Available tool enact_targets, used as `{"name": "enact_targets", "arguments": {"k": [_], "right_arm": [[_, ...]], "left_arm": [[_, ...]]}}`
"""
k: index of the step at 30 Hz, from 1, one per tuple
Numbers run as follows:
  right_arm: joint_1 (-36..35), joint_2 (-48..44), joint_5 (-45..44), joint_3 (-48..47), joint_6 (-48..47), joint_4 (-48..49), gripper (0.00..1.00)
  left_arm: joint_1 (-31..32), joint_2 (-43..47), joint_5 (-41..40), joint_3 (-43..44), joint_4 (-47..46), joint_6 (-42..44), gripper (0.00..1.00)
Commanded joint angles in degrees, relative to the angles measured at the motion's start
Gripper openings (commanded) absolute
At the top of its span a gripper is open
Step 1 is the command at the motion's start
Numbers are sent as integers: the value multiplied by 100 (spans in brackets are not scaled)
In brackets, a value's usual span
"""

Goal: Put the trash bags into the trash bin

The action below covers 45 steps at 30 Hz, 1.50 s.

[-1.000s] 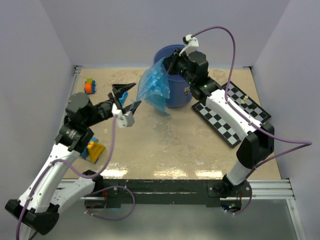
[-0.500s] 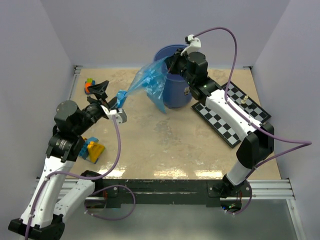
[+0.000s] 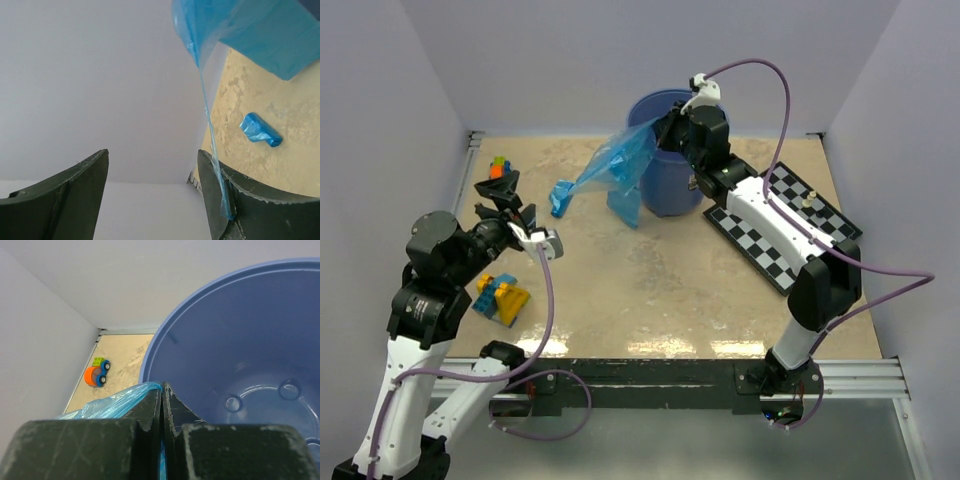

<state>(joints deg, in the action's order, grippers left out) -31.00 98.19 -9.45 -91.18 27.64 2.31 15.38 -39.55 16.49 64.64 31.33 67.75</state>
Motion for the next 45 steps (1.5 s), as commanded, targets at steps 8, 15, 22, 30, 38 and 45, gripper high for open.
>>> {"name": "enact_targets", "arguments": {"k": [8,15,22,30,38,45], "right_arm": [[156,78,-32,-348,242,155,0],[-2,-28,479,-190,207,280,0],[-37,-300,646,56,198,376,0],[-327,-459,1111,161,-144,622,0],[-354,-573,1534,320,-513,604,0],[-310,-766,1519,74,-1558,587,67]], "left_arm": [[-35,254,-675,-249,841,-32,76],[27,-587,775,-251,-1231,-3368,80],[474,-2170,1770,-57,-3500,-6016,78],[695,-3383,848,452,-3933,-6687,77],[686,-3937,1004,462,-4434,-6722,28],[616,-3946,1128,312,-4742,-7407,0]]}}
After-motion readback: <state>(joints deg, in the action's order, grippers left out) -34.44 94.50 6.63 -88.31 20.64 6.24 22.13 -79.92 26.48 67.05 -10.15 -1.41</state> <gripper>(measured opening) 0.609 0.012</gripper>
